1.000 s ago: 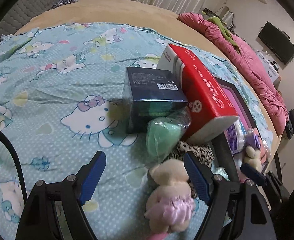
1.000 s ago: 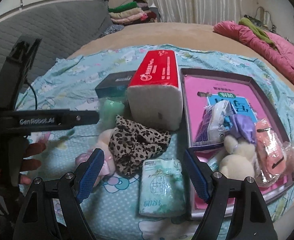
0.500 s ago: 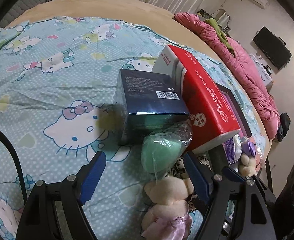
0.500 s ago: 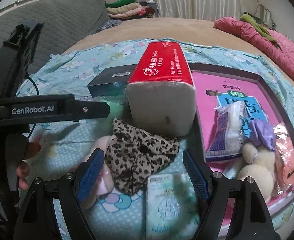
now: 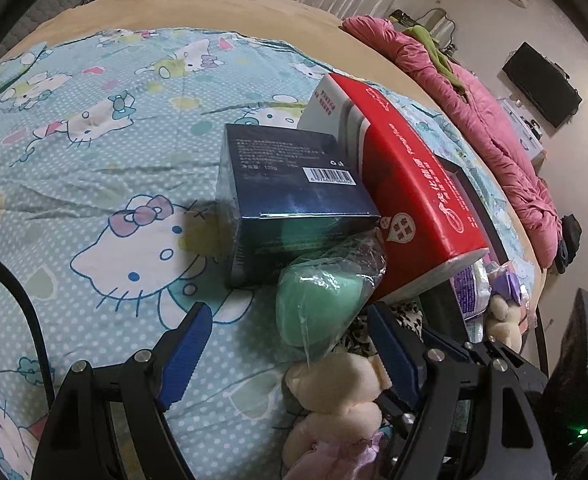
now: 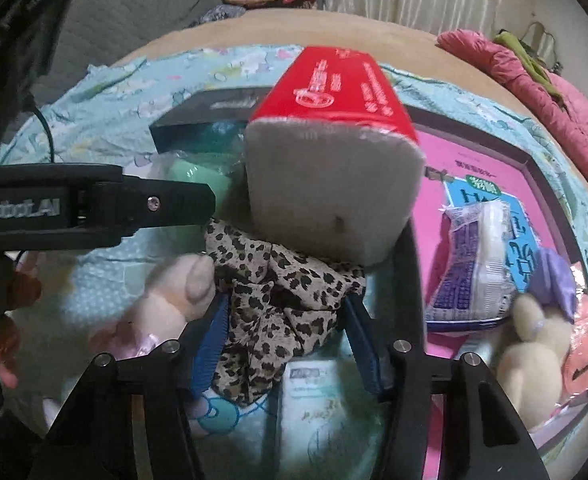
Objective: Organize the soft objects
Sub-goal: 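Grasp the leopard-print scrunchie with the right tool while the left grasps the bagged green sponge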
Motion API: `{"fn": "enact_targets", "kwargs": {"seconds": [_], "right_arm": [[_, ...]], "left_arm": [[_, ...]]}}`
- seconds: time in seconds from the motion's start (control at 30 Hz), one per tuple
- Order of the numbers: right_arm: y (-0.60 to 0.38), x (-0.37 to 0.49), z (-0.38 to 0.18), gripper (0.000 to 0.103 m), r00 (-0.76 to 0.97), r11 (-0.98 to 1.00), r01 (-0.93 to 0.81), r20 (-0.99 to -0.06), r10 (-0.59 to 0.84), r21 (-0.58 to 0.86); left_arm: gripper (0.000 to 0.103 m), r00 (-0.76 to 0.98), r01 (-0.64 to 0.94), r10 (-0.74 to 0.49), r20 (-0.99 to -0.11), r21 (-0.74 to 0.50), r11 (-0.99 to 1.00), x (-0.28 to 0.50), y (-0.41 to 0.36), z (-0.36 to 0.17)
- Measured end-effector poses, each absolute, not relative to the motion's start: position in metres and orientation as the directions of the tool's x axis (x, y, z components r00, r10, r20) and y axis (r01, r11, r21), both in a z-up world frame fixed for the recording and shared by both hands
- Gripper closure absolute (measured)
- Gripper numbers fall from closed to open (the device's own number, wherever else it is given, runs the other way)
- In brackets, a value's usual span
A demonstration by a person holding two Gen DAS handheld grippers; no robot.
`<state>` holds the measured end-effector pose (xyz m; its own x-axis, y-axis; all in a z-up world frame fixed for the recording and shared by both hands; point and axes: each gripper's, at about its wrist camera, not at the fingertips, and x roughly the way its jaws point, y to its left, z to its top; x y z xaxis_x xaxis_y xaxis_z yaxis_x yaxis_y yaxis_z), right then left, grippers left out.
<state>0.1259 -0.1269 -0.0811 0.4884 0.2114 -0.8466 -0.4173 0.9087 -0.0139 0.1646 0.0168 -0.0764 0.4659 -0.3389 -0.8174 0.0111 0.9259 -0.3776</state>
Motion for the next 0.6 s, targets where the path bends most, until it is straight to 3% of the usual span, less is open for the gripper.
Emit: {"fn": "enact_targets", "kwargs": {"seconds": [0.1,0.13,0.17,0.27,0.47,0.6], "right_arm": [[-0.121,0.128,-0.084,0.051,0.491,0.901,-0.432,-0.849,0.193,-0.045],[-0.121,0.129,-0.084,0.056,0.496,0.900,-0.434,-0.847,0.191,-0.051],[-0.121,0.129,-0.084,0.070,0.501,0.893,-0.446,-0.844,0.195,-0.059],[-0.123,0.128,-0.084,0.084,0.496,0.891,-0.452,-0.841,0.215,-0.039],[-0.134,0.121,-0.070,0.086,0.504,0.888,-0.459,-0.818,0.278,0.019],[-0.146,0.115,-0.062,0.086,0.504,0.886,-0.460,-0.805,0.314,0.059]], "left_arm": [[0.024,0.465,0.018,-0.342,-0.817,-0.378,0.926,0.165,0.015,-0.078],[0.025,0.465,0.018,-0.344,-0.816,-0.380,0.925,0.165,0.015,-0.079],[0.026,0.464,0.016,-0.345,-0.816,-0.382,0.924,0.166,0.014,-0.080],[0.033,0.464,0.011,-0.350,-0.814,-0.389,0.921,0.168,0.015,-0.082],[0.058,0.464,0.036,-0.412,-0.784,-0.448,0.893,0.168,0.014,-0.083],[0.061,0.482,0.067,-0.377,-0.791,-0.396,0.916,0.164,0.006,-0.080]]}}
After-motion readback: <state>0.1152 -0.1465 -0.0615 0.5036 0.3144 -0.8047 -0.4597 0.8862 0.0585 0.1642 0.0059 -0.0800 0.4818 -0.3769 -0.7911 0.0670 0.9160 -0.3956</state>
